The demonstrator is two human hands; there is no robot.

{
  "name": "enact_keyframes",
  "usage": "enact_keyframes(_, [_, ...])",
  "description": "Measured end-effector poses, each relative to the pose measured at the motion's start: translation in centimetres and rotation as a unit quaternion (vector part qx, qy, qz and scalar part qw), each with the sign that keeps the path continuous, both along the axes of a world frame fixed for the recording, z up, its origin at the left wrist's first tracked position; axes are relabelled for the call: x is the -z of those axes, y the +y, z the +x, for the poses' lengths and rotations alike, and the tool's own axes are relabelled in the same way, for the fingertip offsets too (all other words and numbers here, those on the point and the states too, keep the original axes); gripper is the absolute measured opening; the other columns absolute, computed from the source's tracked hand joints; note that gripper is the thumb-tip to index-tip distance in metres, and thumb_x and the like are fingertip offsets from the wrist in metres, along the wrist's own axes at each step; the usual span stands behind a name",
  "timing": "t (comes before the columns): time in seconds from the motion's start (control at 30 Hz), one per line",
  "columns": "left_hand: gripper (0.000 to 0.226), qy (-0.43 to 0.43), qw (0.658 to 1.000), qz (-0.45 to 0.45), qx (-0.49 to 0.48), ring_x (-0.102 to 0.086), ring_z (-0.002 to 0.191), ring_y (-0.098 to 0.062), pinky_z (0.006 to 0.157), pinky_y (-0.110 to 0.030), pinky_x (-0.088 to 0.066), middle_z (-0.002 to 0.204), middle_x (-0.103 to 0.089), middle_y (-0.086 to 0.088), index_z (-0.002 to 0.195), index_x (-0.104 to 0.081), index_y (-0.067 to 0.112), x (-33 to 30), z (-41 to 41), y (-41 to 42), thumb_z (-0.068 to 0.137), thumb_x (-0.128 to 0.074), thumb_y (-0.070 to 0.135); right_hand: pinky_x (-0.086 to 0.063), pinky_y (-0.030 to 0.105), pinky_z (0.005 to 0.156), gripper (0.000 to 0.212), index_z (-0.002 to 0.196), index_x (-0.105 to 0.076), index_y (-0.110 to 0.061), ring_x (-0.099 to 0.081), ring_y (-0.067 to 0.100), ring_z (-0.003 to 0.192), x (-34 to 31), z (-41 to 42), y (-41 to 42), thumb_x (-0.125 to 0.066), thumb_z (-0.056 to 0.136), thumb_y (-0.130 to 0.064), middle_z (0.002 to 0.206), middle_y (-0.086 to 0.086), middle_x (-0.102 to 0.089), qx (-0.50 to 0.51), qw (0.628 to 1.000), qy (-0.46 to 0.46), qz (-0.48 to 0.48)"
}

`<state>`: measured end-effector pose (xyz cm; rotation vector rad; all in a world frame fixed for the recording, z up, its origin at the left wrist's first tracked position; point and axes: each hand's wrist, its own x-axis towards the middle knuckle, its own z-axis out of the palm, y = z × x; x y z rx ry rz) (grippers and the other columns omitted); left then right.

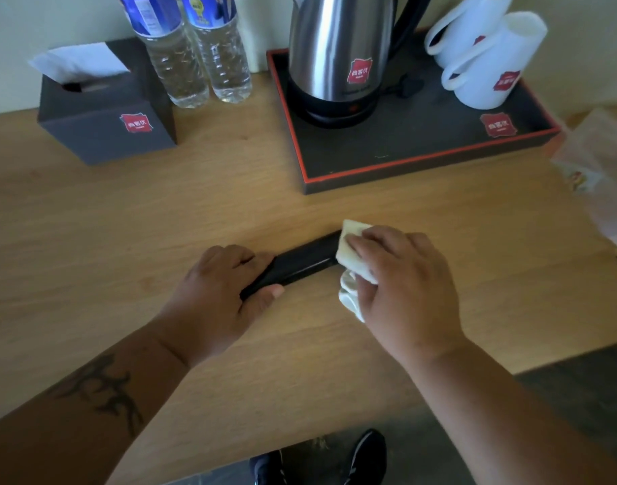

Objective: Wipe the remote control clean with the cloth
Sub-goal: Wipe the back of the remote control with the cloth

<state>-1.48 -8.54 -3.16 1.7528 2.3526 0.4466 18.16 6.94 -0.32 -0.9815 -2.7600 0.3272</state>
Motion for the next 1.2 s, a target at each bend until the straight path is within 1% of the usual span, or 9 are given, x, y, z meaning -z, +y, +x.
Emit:
enact_keyframes(0.07, [0.064,0.002,1.0,0.006,-0.003,-0.055,0.093,-0.025,0.082,-0.033,-0.046,0.105,-0.062,-0.005,0.13,-0.061,0.009,0.2,0.0,0.0,0.098,-0.035,0.058,-0.05,0.041,0.081,0.044,0.123,-0.065,-0.021,-0.054,0.022,0.098,0.0,-0.3,-0.3,-0.055,0.082,-0.033,0.121,-0.003,-0.063,0.038,0.999,0.008,-0.022])
enact_keyframes(0.3, [0.065,0.003,1.0,0.026,-0.016,-0.053,0.097,-0.026,0.083,-0.035,-0.046,0.108,-0.059,-0.006,0.131,-0.061,0.009,1.0,0.5,-0.4,0.097,-0.038,0.06,-0.05,0.037,0.078,0.028,0.112,-0.065,-0.032,-0.057,0.018,0.093,-0.2,-0.2,-0.4,-0.062,0.084,-0.031,0.113,-0.009,-0.065,-0.046,0.998,0.013,-0.037])
enact_keyframes(0.37, [0.065,0.003,1.0,0.018,-0.023,-0.049,0.102,-0.024,0.089,-0.036,-0.044,0.113,-0.057,-0.005,0.135,-0.057,0.012,1.4,0.8,-0.8,0.095,-0.04,0.061,-0.05,0.032,0.067,0.01,0.095,-0.067,-0.034,-0.062,0.013,0.08,-1.0,0.7,2.5,-0.059,0.09,-0.031,0.095,-0.01,-0.068,0.079,0.984,0.06,-0.146])
enact_keyframes(0.43, [0.069,-0.001,0.999,-0.004,-0.04,-0.045,0.109,-0.022,0.096,-0.036,-0.04,0.119,-0.054,-0.002,0.14,-0.052,0.015,1.6,1.1,-1.1,0.093,-0.041,0.063,-0.045,0.025,0.061,0.014,0.089,-0.068,-0.036,-0.063,0.003,0.072,-2.0,1.1,4.8,-0.055,0.095,-0.036,0.082,-0.012,-0.069,0.153,0.934,0.113,-0.303])
enact_keyframes(0.63, [0.067,-0.012,0.997,-0.009,-0.07,-0.044,0.11,-0.019,0.097,-0.034,-0.032,0.118,-0.053,0.003,0.136,-0.054,0.02,1.2,1.4,-0.7,0.089,-0.042,0.066,-0.049,0.026,0.069,0.013,0.099,-0.065,-0.042,-0.065,0.004,0.08,-2.6,-2.6,6.1,-0.053,0.095,-0.044,0.089,-0.016,-0.069,0.057,0.918,0.001,-0.391])
enact_keyframes(0.83, [0.066,-0.019,0.997,-0.009,-0.073,-0.041,0.109,-0.018,0.098,-0.034,-0.031,0.115,-0.05,0.004,0.135,-0.055,0.021,1.2,1.4,-0.8,0.089,-0.04,0.066,-0.039,0.012,0.048,0.024,0.082,-0.065,-0.029,-0.059,-0.001,0.059,-1.6,-1.0,3.0,-0.049,0.098,-0.035,0.066,-0.009,-0.063,0.11,0.921,0.067,-0.368])
enact_keyframes(0.97, [0.067,-0.02,0.997,-0.007,-0.071,-0.043,0.109,-0.02,0.099,-0.034,-0.03,0.117,-0.051,0.004,0.135,-0.055,0.021,1.4,1.2,-0.9,0.09,-0.037,0.067,-0.039,0.015,0.047,0.025,0.079,-0.064,-0.034,-0.06,0.002,0.058,-3.0,1.2,2.0,-0.049,0.098,-0.04,0.066,-0.01,-0.065,0.081,0.923,-0.018,-0.375])
enact_keyframes(1.03, [0.065,-0.009,0.997,0.01,-0.073,-0.044,0.108,-0.022,0.098,-0.036,-0.031,0.116,-0.053,0.002,0.134,-0.055,0.02,1.3,1.3,-0.9,0.09,-0.04,0.065,-0.046,0.02,0.051,0.02,0.085,-0.066,-0.037,-0.063,0.007,0.061,-4.5,1.7,2.7,-0.05,0.097,-0.042,0.071,-0.01,-0.068,0.079,0.923,-0.058,-0.372])
enact_keyframes(1.2, [0.056,0.039,0.993,0.087,-0.065,-0.047,0.102,-0.025,0.095,-0.041,-0.035,0.116,-0.054,-0.005,0.131,-0.057,0.016,1.7,1.6,-1.4,0.089,-0.053,0.053,-0.051,0.031,0.067,0.016,0.087,-0.064,-0.031,-0.06,0.005,0.078,-5.5,-1.8,4.3,-0.05,0.094,-0.03,0.086,-0.015,-0.065,0.008,0.981,-0.061,-0.183])
